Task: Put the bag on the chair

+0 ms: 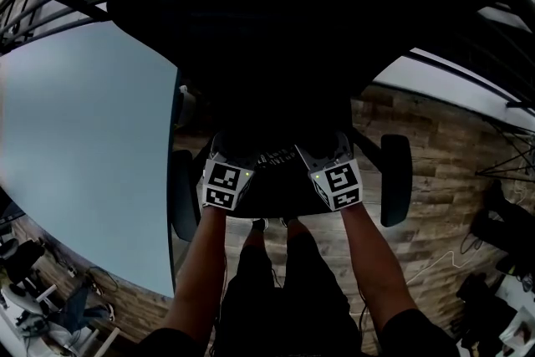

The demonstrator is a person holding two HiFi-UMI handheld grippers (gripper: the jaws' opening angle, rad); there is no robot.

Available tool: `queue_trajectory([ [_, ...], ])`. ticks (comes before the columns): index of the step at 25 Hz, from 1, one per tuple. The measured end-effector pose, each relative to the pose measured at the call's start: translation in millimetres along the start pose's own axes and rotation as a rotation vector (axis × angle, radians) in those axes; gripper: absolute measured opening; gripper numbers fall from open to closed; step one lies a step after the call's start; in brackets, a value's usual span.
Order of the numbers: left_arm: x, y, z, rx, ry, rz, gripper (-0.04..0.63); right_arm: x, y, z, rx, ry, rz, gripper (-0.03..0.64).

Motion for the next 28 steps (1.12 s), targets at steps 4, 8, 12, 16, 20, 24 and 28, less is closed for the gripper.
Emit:
queue_trajectory([
  [4,-22,-8,-6,0.011,-0.012,-0.009,0.235,-22,-10,8,-0.027,0.047,0.005,0.227],
  [8,-52,-29,-17,0.016,-0.042,-0.035,0.233,-48,-14,23,-0.031,0.077,0.061,0.227],
  [12,-69,-50,-26,0.034,-0.037,-0.048,0.233,-62,-20,24,-0.044,0.126,0.098,0.227],
  [16,-95,-64,-43,0.049,-0.004,-0.047,0.233,-90,-33,30,-0.015,0.162,0.06,0.23],
  [20,-115,-83,-53,0.067,0.022,-0.049,0.214,-111,-75,41,-0.022,0.182,-0.037,0.23],
  [24,-135,-102,-60,0.087,0.021,-0.107,0.189,-125,-110,59,-0.053,0.182,-0.104,0.23],
  [28,-153,-120,-67,0.101,0.019,-0.135,0.163,-142,-134,72,-0.087,0.178,-0.152,0.209],
])
Point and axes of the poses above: the fingertips, and each gripper's own axes: x forward along the fingers, z to its left, y out of its underside, the point moved 9 cm from there along -x, backward along the fingers, and after that the axes turned 2 degrees about -z, right-handed, at the moved point
